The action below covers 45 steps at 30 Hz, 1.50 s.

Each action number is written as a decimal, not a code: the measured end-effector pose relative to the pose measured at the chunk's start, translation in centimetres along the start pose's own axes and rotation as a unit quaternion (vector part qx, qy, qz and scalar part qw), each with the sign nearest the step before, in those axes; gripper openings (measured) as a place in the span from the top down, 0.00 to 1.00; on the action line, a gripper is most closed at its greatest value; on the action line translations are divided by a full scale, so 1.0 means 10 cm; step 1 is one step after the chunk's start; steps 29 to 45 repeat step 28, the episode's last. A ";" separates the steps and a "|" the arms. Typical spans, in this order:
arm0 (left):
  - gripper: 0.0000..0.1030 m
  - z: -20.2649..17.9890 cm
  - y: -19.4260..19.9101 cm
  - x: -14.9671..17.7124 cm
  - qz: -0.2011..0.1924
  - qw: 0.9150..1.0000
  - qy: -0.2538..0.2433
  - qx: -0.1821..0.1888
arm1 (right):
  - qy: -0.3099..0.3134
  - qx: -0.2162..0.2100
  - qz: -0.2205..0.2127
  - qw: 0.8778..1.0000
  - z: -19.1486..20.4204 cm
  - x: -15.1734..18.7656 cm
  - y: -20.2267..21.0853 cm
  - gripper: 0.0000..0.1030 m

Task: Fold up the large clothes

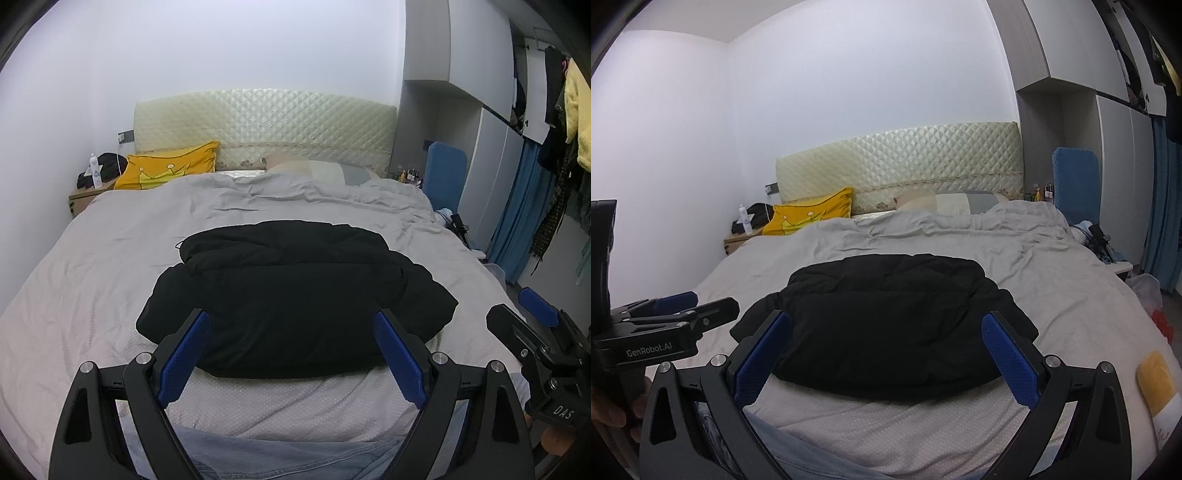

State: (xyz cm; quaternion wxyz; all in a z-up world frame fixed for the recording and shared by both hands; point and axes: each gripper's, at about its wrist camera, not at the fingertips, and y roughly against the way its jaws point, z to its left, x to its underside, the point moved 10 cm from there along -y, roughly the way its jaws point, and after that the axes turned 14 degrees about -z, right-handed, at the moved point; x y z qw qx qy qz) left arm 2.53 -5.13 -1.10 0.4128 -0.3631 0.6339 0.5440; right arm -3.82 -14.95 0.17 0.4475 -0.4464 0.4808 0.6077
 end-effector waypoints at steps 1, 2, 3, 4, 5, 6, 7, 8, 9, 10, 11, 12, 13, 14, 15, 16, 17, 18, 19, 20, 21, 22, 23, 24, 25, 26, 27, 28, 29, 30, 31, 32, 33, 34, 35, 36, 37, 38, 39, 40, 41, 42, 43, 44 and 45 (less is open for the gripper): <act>0.12 0.00 0.00 0.00 0.000 1.000 -0.001 0.000 | 0.001 0.001 0.000 1.000 0.00 0.00 0.00 0.00; 0.12 0.00 0.00 0.00 0.000 1.000 -0.001 0.000 | 0.002 0.002 -0.001 1.000 0.00 0.01 0.01 0.00; 0.12 0.00 0.00 0.00 0.000 1.000 -0.002 -0.001 | 0.002 0.003 -0.001 1.000 0.00 0.01 0.01 0.00; 0.12 0.01 0.00 0.00 0.000 1.000 -0.001 -0.001 | 0.003 0.003 -0.001 1.000 0.00 0.02 0.01 0.00; 0.12 0.01 0.00 0.00 0.001 1.000 -0.001 -0.002 | 0.002 0.004 0.000 1.000 0.00 0.02 0.00 0.00; 0.12 0.01 0.00 0.01 0.002 1.000 -0.002 -0.003 | 0.002 0.004 0.001 1.000 0.00 0.03 0.00 0.00; 0.12 0.02 0.00 0.01 0.002 1.000 -0.002 -0.004 | 0.003 0.004 0.001 1.000 0.00 0.03 0.00 0.00; 0.12 0.02 0.01 0.01 0.001 1.000 -0.002 -0.004 | 0.004 0.005 0.001 1.000 0.00 0.04 0.00 0.00; 0.12 0.03 0.02 0.01 0.001 1.000 -0.002 -0.007 | 0.006 0.007 0.001 1.000 0.00 0.04 0.01 0.00; 0.12 0.03 0.03 0.01 0.001 1.000 -0.004 -0.010 | 0.010 0.009 0.001 1.000 0.00 0.05 0.00 0.00; 0.12 0.03 0.03 0.01 0.000 1.000 -0.008 -0.014 | 0.012 0.010 0.004 1.000 -0.01 0.06 -0.01 0.00; 0.12 0.03 0.04 0.00 -0.002 1.000 -0.012 -0.016 | 0.013 0.010 0.006 1.000 -0.01 0.07 -0.02 0.00; 0.12 0.02 0.04 0.00 -0.003 1.000 -0.014 -0.016 | 0.012 0.011 0.006 1.000 -0.02 0.07 -0.03 0.00; 0.12 0.02 0.04 0.00 -0.003 1.000 -0.014 -0.015 | 0.011 0.012 0.007 1.000 -0.03 0.08 -0.03 0.00; 0.12 0.02 0.05 0.00 -0.002 1.000 -0.013 -0.014 | 0.011 0.012 0.008 1.000 -0.03 0.08 -0.04 0.00; 0.12 0.02 0.04 0.01 -0.002 1.000 -0.014 -0.013 | 0.011 0.011 0.009 1.000 -0.03 0.09 -0.04 0.00; 0.12 0.02 0.05 0.01 -0.001 1.000 -0.014 -0.014 | 0.011 0.012 0.010 1.000 -0.03 0.09 -0.04 0.00; 0.12 0.02 0.05 0.01 -0.002 1.000 -0.013 -0.014 | 0.012 0.012 0.011 1.000 -0.04 0.10 -0.04 0.00; 0.12 0.02 0.05 0.01 -0.001 1.000 -0.012 -0.014 | 0.013 0.012 0.012 1.000 -0.04 0.10 -0.04 0.00; 0.12 0.02 0.06 0.01 -0.002 1.000 -0.010 -0.013 | 0.012 0.012 0.012 1.000 -0.04 0.11 -0.04 0.00; 0.12 0.03 0.06 0.00 -0.003 1.000 -0.009 -0.012 | 0.012 0.012 0.012 1.000 -0.04 0.10 -0.04 0.00; 0.12 0.03 0.07 0.00 -0.005 1.000 -0.009 -0.013 | 0.012 0.012 0.010 1.000 -0.04 0.10 -0.04 0.00; 0.12 0.04 0.07 -0.01 -0.006 1.000 -0.008 -0.015 | 0.011 0.011 0.010 1.000 -0.03 0.10 -0.03 0.00; 0.12 0.05 0.07 0.00 -0.006 1.000 -0.008 -0.015 | 0.011 0.010 0.010 1.000 -0.03 0.10 -0.04 0.00; 0.12 0.05 0.06 0.00 -0.005 1.000 -0.008 -0.015 | 0.010 0.010 0.012 1.000 -0.03 0.11 -0.04 0.00; 0.12 0.05 0.06 0.00 -0.004 1.000 -0.009 -0.014 | 0.010 0.010 0.013 1.000 -0.03 0.12 -0.04 0.00; 0.12 0.06 0.05 0.00 -0.003 1.000 -0.009 -0.015 | 0.010 0.010 0.012 1.000 -0.04 0.12 -0.05 0.00; 0.12 0.06 0.05 0.00 -0.004 1.000 -0.009 -0.016 | 0.012 0.012 0.012 1.000 -0.04 0.12 -0.06 0.00; 0.12 0.06 0.05 0.00 -0.004 1.000 -0.009 -0.016 | 0.012 0.012 0.012 1.000 -0.04 0.12 -0.06 0.00; 0.12 0.06 0.05 0.00 -0.004 1.000 -0.009 -0.016 | 0.012 0.012 0.012 1.000 -0.04 0.12 -0.06 0.00; 0.12 0.06 0.05 0.00 -0.004 1.000 -0.009 -0.016 | 0.012 0.012 0.012 1.000 -0.04 0.12 -0.06 0.00; 0.12 0.06 0.05 0.00 -0.004 1.000 -0.009 -0.016 | 0.012 0.012 0.012 1.000 -0.04 0.12 -0.06 0.00; 0.12 0.06 0.05 0.00 -0.004 1.000 -0.009 -0.016 | 0.012 0.012 0.012 1.000 -0.04 0.12 -0.06 0.00; 0.12 0.06 0.05 0.00 -0.004 1.000 -0.009 -0.016 | 0.012 0.012 0.012 1.000 -0.04 0.12 -0.06 0.00; 0.12 0.06 0.05 0.00 -0.004 1.000 -0.009 -0.016 | 0.012 0.012 0.012 1.000 -0.04 0.12 -0.06 0.00; 0.12 0.06 0.05 0.00 -0.004 1.000 -0.009 -0.016 | 0.012 0.012 0.012 1.000 -0.04 0.12 -0.06 0.00; 0.12 0.06 0.05 0.00 -0.004 1.000 -0.009 -0.016 | 0.012 0.012 0.012 1.000 -0.04 0.12 -0.06 0.00; 0.12 0.06 0.05 0.00 -0.004 1.000 -0.009 -0.016 | 0.012 0.012 0.012 1.000 -0.04 0.12 -0.06 0.00; 0.12 0.06 0.05 0.00 -0.004 1.000 -0.009 -0.016 | 0.012 0.012 0.012 1.000 -0.04 0.12 -0.06 0.00; 0.12 0.06 0.05 0.00 -0.004 1.000 -0.009 -0.016 | 0.012 0.012 0.012 1.000 -0.04 0.12 -0.06 0.00; 0.12 0.06 0.05 0.00 -0.004 1.000 -0.009 -0.016 | 0.012 0.012 0.012 1.000 -0.04 0.12 -0.06 0.00; 0.12 0.06 0.05 0.00 -0.004 1.000 -0.009 -0.016 | 0.012 0.012 0.012 1.000 -0.04 0.12 -0.06 0.00; 0.12 0.06 0.05 0.00 -0.004 1.000 -0.009 -0.016 | 0.012 0.012 0.012 1.000 -0.04 0.12 -0.06 0.00; 0.12 0.06 0.05 0.00 -0.004 1.000 -0.009 -0.016 | 0.012 0.012 0.012 1.000 -0.04 0.12 -0.06 0.00; 0.12 0.06 0.05 0.00 -0.004 1.000 -0.009 -0.016 | 0.012 0.012 0.012 1.000 -0.04 0.12 -0.06 0.00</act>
